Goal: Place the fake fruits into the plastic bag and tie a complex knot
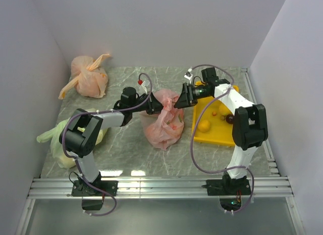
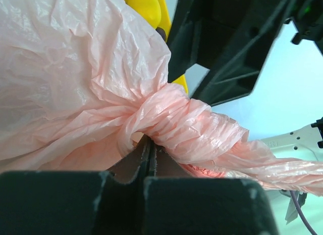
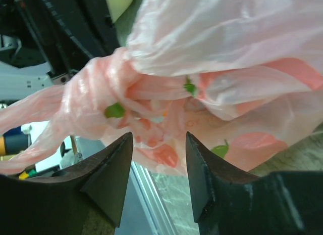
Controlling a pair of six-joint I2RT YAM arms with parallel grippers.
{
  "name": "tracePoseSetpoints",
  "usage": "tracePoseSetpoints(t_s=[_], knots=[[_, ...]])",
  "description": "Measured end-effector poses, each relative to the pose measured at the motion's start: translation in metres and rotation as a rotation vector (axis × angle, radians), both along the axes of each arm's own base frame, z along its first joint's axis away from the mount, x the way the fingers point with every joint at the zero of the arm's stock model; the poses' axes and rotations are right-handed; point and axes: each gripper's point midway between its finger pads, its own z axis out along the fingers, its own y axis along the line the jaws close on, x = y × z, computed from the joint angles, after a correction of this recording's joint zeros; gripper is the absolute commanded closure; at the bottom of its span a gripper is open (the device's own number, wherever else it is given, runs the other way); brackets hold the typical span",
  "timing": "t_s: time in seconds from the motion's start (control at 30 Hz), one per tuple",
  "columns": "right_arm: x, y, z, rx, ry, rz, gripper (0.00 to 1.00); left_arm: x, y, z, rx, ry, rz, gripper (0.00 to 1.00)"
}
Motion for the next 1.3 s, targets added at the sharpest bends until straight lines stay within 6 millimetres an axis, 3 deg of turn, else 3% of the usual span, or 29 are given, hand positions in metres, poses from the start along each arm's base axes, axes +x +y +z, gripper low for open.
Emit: tracePoseSetpoints(t_s=[0.1, 0.2, 0.3, 0.33, 0.37, 0.6, 0.87, 1.03, 1.3], knots=[[0.002, 0.004, -0.005, -0.002, 0.021, -0.026, 0.48, -0.001, 0.0, 0.001, -0.004, -0.003, -0.008, 1.0], [0.001, 0.017, -0.005, 0.007, 0.021, -0.022, 0.41, -0.003, -0.001, 0.003, -0.014, -0.01, -0.024, 1.0], [-0.005, 0.034, -0.004, 0.017, 0.013, 0.014, 0.32, -0.004, -0.002, 0.002, -0.021, -0.005, -0.04, 1.0], [-0.009, 0.04, -0.006, 0.017, 0.018, 0.031, 0.21, -0.005, -0.003, 0.002, -0.029, -0.005, -0.049, 1.0], [-0.014, 0.047, -0.009, 0.016, 0.032, 0.047, 0.2, -0.006, -0.003, 0.002, -0.037, -0.009, -0.057, 1.0], [-0.025, 0.07, -0.02, 0.093, 0.154, 0.104, 0.18, -0.011, -0.007, -0.004, -0.099, 0.021, -0.121, 1.0], [-0.031, 0.095, -0.001, 0.224, 0.198, 0.188, 0.18, -0.018, -0.008, 0.011, -0.157, -0.046, -0.183, 1.0], [-0.032, 0.097, -0.003, 0.218, 0.19, 0.191, 0.18, -0.015, -0.003, 0.007, -0.151, -0.043, -0.149, 1.0], [-0.052, 0.097, -0.017, 0.154, 0.153, 0.193, 0.17, -0.006, 0.0, 0.009, -0.175, 0.021, -0.075, 1.0]])
